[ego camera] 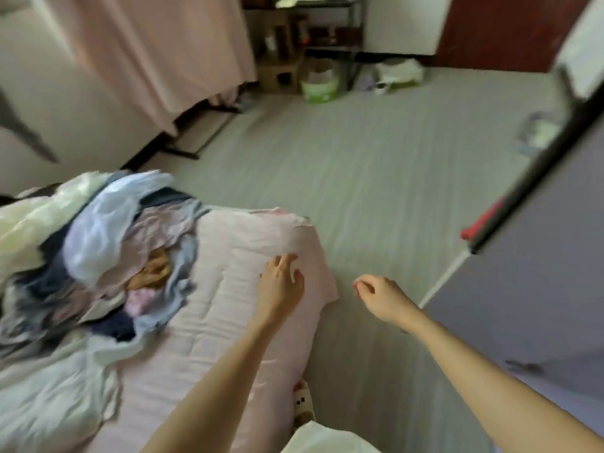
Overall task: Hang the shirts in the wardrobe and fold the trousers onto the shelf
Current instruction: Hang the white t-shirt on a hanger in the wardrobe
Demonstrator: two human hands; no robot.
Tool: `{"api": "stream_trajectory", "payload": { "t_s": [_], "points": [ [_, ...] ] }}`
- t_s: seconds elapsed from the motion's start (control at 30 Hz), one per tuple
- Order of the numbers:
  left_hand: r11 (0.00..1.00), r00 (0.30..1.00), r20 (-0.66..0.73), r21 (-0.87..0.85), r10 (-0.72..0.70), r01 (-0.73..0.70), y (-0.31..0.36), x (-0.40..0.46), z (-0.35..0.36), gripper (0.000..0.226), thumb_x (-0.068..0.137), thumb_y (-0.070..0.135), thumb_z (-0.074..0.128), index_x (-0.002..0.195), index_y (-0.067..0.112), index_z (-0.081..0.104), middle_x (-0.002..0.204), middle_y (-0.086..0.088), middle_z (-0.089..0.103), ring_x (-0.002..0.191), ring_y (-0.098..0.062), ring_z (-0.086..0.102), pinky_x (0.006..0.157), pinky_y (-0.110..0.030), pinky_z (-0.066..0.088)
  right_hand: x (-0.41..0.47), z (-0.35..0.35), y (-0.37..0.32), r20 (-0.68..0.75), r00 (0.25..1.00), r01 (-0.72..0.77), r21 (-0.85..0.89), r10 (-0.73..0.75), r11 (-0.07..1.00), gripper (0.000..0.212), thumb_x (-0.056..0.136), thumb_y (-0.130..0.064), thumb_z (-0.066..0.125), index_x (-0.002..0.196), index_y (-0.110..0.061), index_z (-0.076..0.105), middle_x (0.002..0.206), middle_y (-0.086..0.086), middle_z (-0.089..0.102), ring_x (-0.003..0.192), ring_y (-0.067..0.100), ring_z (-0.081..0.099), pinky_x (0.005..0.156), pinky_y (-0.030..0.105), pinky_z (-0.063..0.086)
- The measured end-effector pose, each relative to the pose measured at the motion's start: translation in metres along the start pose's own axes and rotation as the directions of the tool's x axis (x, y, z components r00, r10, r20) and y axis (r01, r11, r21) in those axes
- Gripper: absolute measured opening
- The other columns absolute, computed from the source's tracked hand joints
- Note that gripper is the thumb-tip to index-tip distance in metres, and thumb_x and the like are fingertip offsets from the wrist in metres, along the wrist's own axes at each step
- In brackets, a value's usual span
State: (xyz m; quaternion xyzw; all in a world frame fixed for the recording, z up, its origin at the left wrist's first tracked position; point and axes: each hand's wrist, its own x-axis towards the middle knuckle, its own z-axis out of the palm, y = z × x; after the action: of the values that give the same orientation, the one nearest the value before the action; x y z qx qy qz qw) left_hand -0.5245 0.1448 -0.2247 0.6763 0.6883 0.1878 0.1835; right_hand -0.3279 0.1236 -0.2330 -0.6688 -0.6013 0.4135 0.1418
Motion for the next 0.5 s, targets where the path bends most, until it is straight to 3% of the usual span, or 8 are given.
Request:
{"api": "stream_trajectory", "payload": {
  "t_s": [0.13,0.23,0.27,0.5],
  "points": [
    [0.966,0.965,-0.067,-0.072,-0.254,0.249,-0.095,0.009,-0.037,0.035,0.090,0.014,0.049,0.125,0.011,0.055,0.128,-0.009,0.054,0.116,-0.027,0.050,0.096,-0.036,0.039,0.056,0.061,-0.067,0.106,0.991,0.087,-0.071,-0.079,0.994,0.025,0.095,-0.016,0.042,0.105,-0.016,0.065,0.108,0.005,0.068,0.105,0.023,0.059,0.087,0.027,0.042],
    [0.926,0.926,-0.083,-0.115,-0.369,0.359,-0.160,0.022,-0.060,0.036,0.089,0.012,0.048,0.124,0.009,0.054,0.127,-0.011,0.054,0.117,-0.027,0.050,0.096,-0.036,0.039,0.093,0.105,-0.112,0.174,0.978,0.133,-0.073,-0.119,0.988,0.025,0.094,-0.013,0.042,0.107,-0.013,0.064,0.106,0.008,0.068,0.105,0.024,0.059,0.087,0.027,0.043],
    [0.894,0.893,-0.097,-0.141,-0.440,0.426,-0.210,0.032,-0.074,0.035,0.089,0.011,0.048,0.124,0.008,0.055,0.126,-0.012,0.055,0.116,-0.029,0.050,0.095,-0.036,0.039,0.126,0.144,-0.143,0.243,0.960,0.167,-0.094,-0.140,0.981,0.025,0.095,-0.013,0.042,0.107,-0.013,0.064,0.105,0.007,0.067,0.104,0.024,0.060,0.088,0.029,0.045],
    [0.793,0.784,-0.131,-0.168,-0.607,0.585,-0.338,0.073,-0.119,0.031,0.091,0.012,0.045,0.120,0.006,0.054,0.122,-0.014,0.054,0.113,-0.030,0.048,0.090,-0.038,0.041,0.203,0.228,-0.228,0.374,0.912,0.236,-0.142,-0.169,0.961,0.032,0.094,-0.017,0.033,0.118,-0.019,0.055,0.113,0.003,0.062,0.106,0.022,0.054,0.088,0.033,0.044]
  ]
}}
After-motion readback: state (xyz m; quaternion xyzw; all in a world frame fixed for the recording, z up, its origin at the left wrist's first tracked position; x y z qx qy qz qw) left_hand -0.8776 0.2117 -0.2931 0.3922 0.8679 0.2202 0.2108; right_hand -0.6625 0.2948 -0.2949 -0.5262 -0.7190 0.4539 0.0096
